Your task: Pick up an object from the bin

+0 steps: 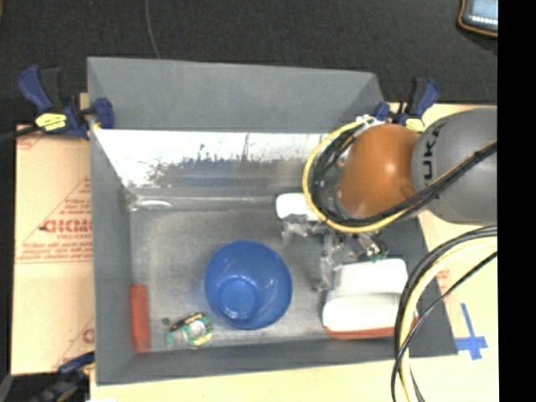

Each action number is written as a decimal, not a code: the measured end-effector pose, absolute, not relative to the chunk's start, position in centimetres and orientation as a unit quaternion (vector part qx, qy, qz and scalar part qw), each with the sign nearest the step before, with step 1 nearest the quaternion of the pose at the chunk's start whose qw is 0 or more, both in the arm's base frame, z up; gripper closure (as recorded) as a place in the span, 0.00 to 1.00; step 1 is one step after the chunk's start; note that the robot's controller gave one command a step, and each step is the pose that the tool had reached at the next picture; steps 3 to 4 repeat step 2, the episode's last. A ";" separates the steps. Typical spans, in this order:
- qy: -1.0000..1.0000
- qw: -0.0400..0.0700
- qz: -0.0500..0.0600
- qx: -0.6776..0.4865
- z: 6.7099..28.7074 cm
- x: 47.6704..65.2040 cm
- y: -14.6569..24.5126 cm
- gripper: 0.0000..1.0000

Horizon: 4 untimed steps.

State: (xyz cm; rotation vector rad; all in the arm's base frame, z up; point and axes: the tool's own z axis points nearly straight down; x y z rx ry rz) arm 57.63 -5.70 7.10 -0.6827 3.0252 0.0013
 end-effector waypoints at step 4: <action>0.938 0.022 -0.005 -0.347 15.6 54.7 -11.4 1.00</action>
Offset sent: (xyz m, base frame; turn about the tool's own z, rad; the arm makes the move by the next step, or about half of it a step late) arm -0.0299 -0.0560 0.0840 -0.2687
